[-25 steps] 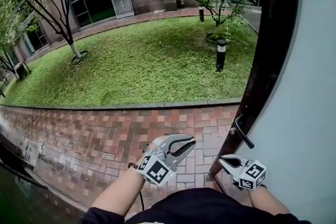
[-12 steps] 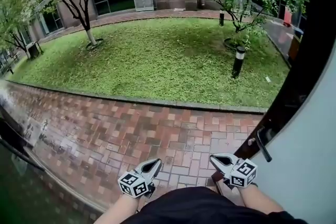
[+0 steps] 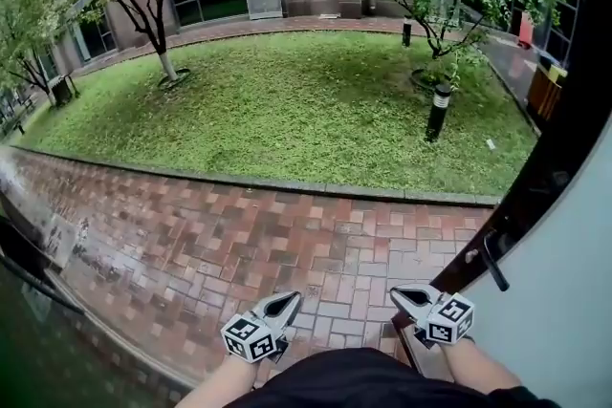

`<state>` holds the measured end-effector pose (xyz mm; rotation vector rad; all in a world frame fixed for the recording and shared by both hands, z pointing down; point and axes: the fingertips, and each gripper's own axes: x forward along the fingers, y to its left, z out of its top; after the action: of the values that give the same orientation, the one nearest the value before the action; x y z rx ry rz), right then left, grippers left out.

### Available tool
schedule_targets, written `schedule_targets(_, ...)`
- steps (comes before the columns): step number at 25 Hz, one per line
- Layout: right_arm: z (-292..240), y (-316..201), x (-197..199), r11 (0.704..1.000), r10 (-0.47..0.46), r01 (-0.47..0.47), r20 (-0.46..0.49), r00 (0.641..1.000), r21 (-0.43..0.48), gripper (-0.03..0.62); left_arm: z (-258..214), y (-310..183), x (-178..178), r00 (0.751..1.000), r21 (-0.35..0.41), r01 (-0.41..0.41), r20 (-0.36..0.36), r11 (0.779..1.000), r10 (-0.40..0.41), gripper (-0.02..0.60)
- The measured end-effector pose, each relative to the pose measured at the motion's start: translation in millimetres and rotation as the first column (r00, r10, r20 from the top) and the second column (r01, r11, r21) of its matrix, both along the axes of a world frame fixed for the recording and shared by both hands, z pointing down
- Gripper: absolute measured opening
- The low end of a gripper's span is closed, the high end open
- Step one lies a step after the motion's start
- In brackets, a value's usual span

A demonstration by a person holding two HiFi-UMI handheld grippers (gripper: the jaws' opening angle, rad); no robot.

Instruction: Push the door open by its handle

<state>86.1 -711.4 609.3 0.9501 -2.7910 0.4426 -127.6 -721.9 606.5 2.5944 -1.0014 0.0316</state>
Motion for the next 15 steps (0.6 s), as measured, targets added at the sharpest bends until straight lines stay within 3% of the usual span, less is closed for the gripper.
schedule_targets(4, -2, 16, 0, 1.000, -0.015, 0.015, -0.019, 1.000, 0.020, 0.000, -2, 9, 12, 0.998, 0.027, -0.033, 0.051, 0.999, 0.031, 0.000)
schedule_targets(9, -4, 36, 7, 0.994, -0.098, 0.099, -0.024, 0.995, 0.045, 0.000, -18, 37, 61, 0.998, 0.076, 0.008, 0.054, 0.997, -0.012, 0.000)
schedule_targets(12, -4, 38, 3, 0.991, -0.132, 0.132, -0.002, 0.991, 0.015, 0.000, -34, 79, 82, 0.997, 0.074, 0.062, 0.041, 0.995, -0.066, 0.000)
schedule_targets(15, -6, 50, 0, 0.985, -0.170, 0.170, 0.014, 0.985, -0.004, 0.000, -45, 131, 91, 0.992, 0.086, 0.093, 0.074, 0.992, -0.099, 0.000)
